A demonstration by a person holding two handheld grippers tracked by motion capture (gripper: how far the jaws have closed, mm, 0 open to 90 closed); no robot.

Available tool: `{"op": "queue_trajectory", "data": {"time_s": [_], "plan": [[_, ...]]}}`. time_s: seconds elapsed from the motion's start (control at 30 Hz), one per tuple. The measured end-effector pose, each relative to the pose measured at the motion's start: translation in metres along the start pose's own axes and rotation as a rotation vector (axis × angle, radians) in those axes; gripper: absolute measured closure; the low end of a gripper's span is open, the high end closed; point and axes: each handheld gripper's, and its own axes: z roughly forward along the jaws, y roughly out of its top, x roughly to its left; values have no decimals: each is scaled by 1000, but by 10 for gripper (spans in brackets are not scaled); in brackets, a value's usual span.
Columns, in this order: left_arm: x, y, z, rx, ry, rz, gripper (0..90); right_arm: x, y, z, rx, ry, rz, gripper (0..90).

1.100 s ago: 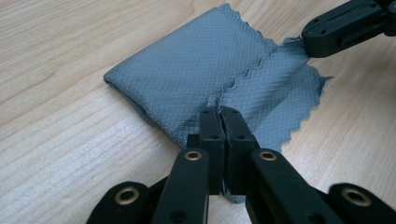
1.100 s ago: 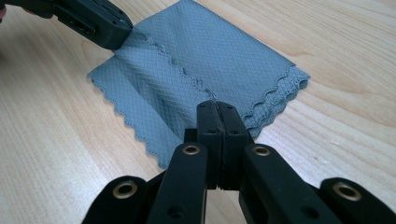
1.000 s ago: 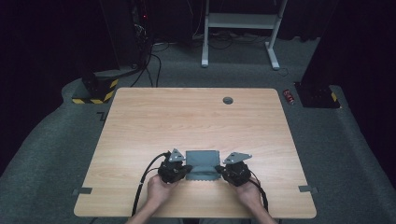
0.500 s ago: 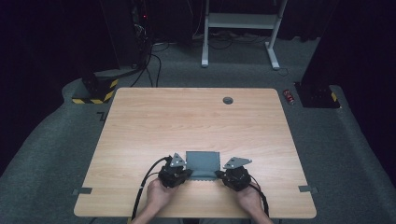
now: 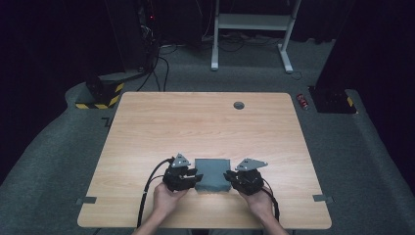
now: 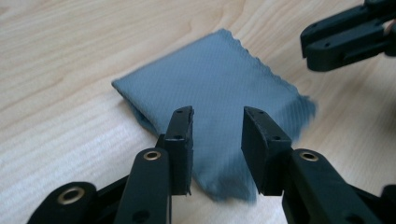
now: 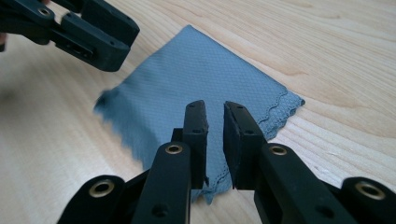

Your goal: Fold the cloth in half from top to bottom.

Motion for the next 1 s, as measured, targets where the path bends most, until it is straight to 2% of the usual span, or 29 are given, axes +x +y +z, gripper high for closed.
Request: {"op": "queue_trajectory", "data": {"time_s": [0.1,0.27,0.33,0.37,0.43,0.5,0.57,0.67,0.73,0.87,0.9,0.93,1.0], "plan": [[-1,0,6,21,9,6,636,1,-2,9,29,-12,6,790],[-7,-12,13,77,21,40,615,7,-11,16,73,-18,-18,749],[-12,-18,12,94,57,98,602,9,-15,16,89,-27,-40,720],[-13,-20,11,103,63,117,596,11,-18,17,102,-52,-75,708],[-14,-27,10,121,72,138,587,14,-21,18,119,-78,-109,694],[-13,-33,7,115,73,135,578,14,-25,17,109,-85,-119,691],[-11,-37,3,107,85,137,576,12,-26,17,104,-76,-106,689],[-10,-41,-3,122,95,143,559,10,-26,17,102,-67,-98,684],[-8,-42,-5,120,99,136,547,10,-26,17,106,-62,-90,677],[2,-41,-9,88,80,63,524,4,-23,16,102,-56,-65,661],[5,-39,-10,70,71,31,519,2,-23,16,99,-60,-54,659],[8,-35,-10,48,59,5,514,-2,-21,16,89,-65,-31,658],[9,-28,-9,17,55,-15,496,-9,-17,16,68,-72,12,658]]}}
